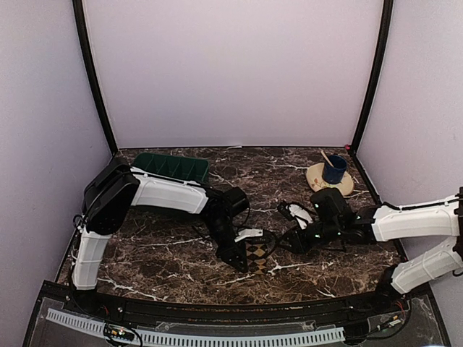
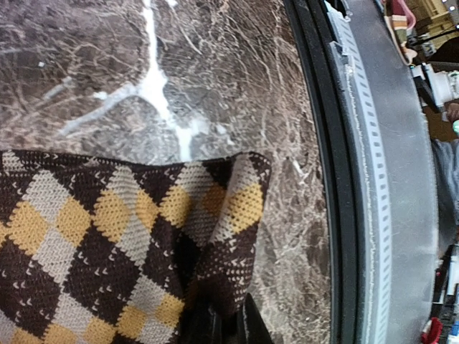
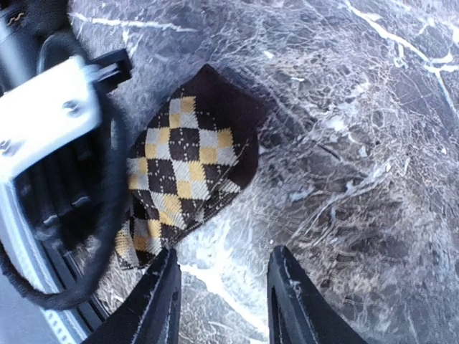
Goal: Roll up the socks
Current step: Roll the sock at the center of the board.
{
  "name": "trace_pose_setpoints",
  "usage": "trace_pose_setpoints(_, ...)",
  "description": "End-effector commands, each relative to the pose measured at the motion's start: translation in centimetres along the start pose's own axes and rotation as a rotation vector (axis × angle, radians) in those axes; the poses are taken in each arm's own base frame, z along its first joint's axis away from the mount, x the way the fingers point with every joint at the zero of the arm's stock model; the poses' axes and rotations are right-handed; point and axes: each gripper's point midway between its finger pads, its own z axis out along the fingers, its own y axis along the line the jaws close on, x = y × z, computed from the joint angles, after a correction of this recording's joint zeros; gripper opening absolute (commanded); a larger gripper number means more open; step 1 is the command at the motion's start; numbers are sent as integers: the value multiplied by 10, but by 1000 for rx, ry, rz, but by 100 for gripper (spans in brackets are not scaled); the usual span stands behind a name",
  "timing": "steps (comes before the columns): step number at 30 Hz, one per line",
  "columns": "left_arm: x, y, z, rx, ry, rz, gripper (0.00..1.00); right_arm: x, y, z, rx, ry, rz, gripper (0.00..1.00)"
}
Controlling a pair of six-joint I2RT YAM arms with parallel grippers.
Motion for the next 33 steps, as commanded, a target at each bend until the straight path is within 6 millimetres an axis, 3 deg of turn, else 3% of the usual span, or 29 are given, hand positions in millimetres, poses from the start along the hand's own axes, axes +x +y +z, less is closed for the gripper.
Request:
trace_pose_setpoints(1, 19, -9, 7, 107, 58, -120, 0, -6, 6, -6, 87, -105, -70, 38)
trace_pose_setpoints(11, 22, 4, 0, 163, 30, -214, 0, 6, 48, -12, 116, -149, -315, 39)
trace_pose_setpoints(24, 27, 14, 0, 219, 20, -288, 0, 24, 106, 10, 100, -80, -670, 40)
trace_pose_setpoints(33, 28, 15, 1, 237, 22, -307, 0, 31, 112, 31, 160, 2, -844, 43)
